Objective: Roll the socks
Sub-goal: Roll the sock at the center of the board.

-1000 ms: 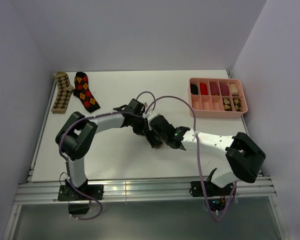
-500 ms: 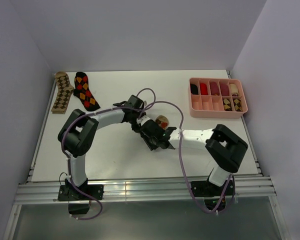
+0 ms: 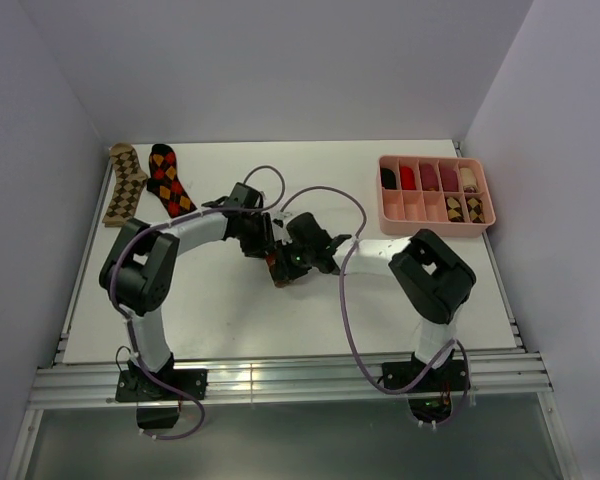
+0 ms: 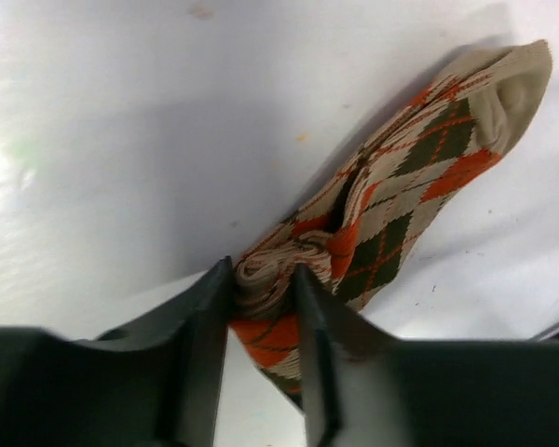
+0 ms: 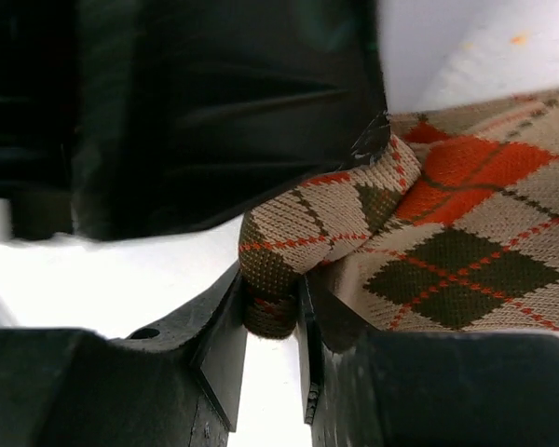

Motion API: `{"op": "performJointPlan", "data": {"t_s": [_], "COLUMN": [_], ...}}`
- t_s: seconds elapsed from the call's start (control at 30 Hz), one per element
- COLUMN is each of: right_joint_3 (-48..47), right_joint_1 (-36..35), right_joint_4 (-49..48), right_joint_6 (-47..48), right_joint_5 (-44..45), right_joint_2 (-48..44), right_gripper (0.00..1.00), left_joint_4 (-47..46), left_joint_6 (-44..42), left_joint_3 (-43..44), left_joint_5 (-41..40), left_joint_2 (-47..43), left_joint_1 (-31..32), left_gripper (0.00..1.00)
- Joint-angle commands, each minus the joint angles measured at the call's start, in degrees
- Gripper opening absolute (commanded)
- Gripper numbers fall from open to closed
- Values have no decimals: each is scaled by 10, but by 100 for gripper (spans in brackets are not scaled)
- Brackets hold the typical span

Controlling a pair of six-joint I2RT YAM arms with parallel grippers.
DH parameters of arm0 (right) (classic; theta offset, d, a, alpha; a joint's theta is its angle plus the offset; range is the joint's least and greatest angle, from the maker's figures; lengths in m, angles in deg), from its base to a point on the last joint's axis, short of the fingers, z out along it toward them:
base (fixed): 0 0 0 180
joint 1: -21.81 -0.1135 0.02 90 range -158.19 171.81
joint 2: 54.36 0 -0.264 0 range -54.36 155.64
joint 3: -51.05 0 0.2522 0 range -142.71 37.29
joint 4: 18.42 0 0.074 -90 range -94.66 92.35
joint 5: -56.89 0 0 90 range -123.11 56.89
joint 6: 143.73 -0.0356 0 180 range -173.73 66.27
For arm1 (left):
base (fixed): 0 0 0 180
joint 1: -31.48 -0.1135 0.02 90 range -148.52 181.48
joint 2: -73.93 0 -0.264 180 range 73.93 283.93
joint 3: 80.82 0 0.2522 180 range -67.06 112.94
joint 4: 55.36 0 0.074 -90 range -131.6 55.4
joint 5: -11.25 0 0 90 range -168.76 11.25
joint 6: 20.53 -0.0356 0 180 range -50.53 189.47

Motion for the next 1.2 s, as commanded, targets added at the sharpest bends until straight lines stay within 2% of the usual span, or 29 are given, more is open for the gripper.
{"op": "performJointPlan", "data": {"t_s": [0.0, 0.03, 0.13, 0.37, 0.53, 0.7, 0.97, 1.07, 1.17], "right_joint_3": [15, 13, 22, 19, -11, -5, -23, -26, -41], "right_joint_1": [30, 38, 65, 106, 112, 117, 122, 124, 126], "right_joint_4": [-75, -82, -119, -167, -122, -148, -136, -136, -110], "right_joint_6": [-60, -80, -124, -191, -173, -200, -207, -213, -195], "right_joint_5": [-201, -250, -320, -411, -420, -438, -446, -442, -427], "right_joint_2": [14, 17, 24, 69, 99, 127, 157, 159, 156], "right_gripper": [0, 0, 0, 0, 0, 0, 0, 0, 0], "left_joint_4": [-48, -52, -67, -115, -156, -184, -218, -216, -213], "left_joint_6": [46, 64, 89, 182, 217, 234, 245, 244, 244], "left_joint_3": [-43, -58, -91, -188, -251, -289, -299, -300, -311], "left_joint_5": [-63, -74, -98, -123, -104, -92, -73, -70, -72], "left_joint_2": [-54, -74, -119, -221, -254, -258, -222, -209, -194], "left_joint_1": [-11, -13, -18, -21, -21, -20, -20, -18, -17], "left_gripper": [47, 50, 55, 57, 57, 55, 53, 49, 41]}}
